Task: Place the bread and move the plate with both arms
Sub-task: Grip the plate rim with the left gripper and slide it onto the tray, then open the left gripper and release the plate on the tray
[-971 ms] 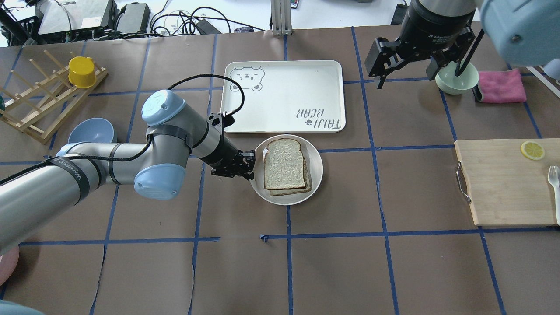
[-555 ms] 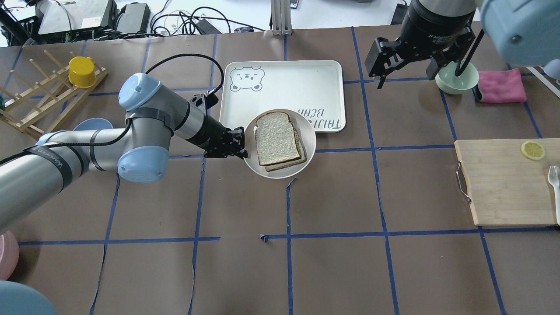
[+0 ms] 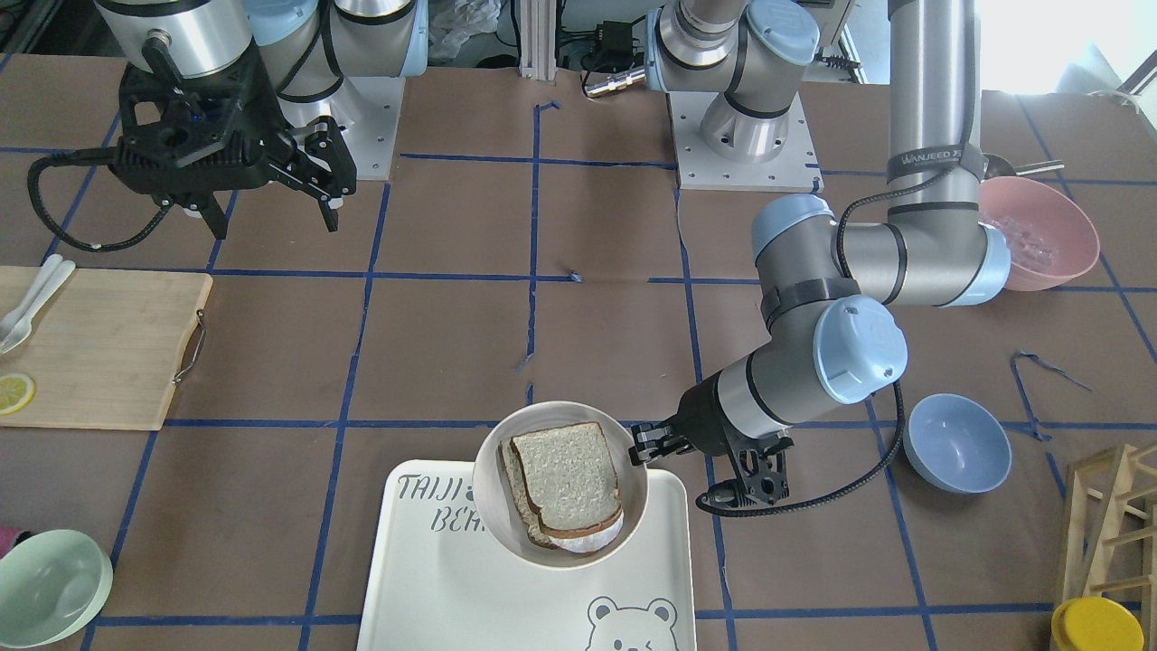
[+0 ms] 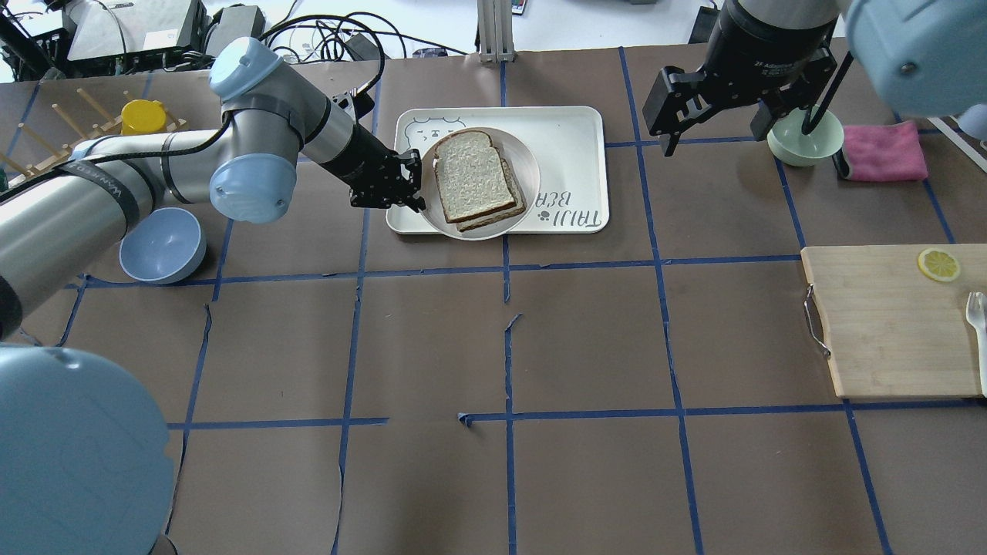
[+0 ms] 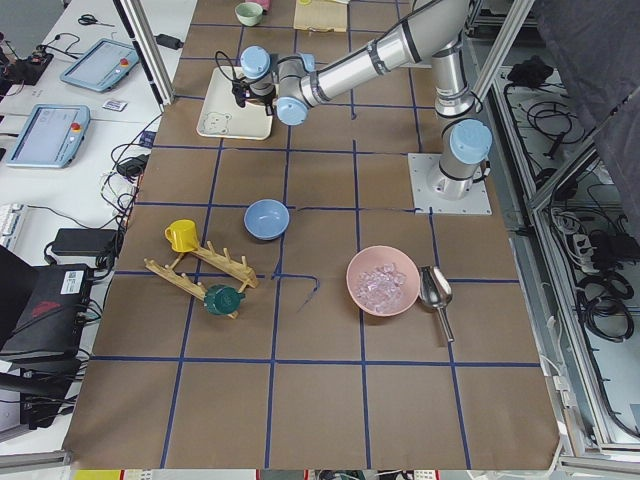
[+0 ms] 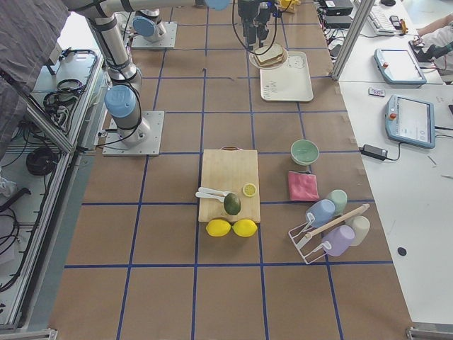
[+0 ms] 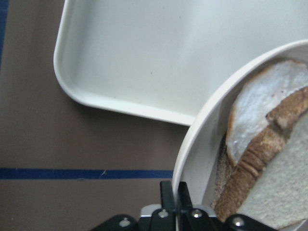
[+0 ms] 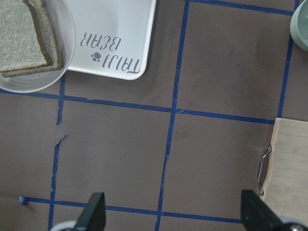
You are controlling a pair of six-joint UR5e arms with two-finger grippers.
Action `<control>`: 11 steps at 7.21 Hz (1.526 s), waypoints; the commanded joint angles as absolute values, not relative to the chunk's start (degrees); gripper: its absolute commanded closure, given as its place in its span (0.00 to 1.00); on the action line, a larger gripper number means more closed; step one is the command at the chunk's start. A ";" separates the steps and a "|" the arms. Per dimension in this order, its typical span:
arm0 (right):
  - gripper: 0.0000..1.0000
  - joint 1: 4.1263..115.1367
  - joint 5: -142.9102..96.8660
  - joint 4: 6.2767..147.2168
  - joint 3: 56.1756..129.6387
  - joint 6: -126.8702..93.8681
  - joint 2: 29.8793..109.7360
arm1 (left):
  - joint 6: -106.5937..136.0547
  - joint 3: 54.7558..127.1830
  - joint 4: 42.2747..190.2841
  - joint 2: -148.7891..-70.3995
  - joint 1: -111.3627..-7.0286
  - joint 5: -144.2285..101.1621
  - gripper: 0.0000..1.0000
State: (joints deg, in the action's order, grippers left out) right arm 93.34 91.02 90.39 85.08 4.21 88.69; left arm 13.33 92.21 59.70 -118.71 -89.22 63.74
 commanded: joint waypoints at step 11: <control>0.00 93.16 91.14 90.44 85.34 4.22 88.59 | 19.51 83.58 67.26 -119.93 -91.23 64.51 0.00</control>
State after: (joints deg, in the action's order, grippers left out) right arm 93.19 91.10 90.44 85.31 4.22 88.64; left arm 19.48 83.50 61.43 -124.59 -90.97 64.33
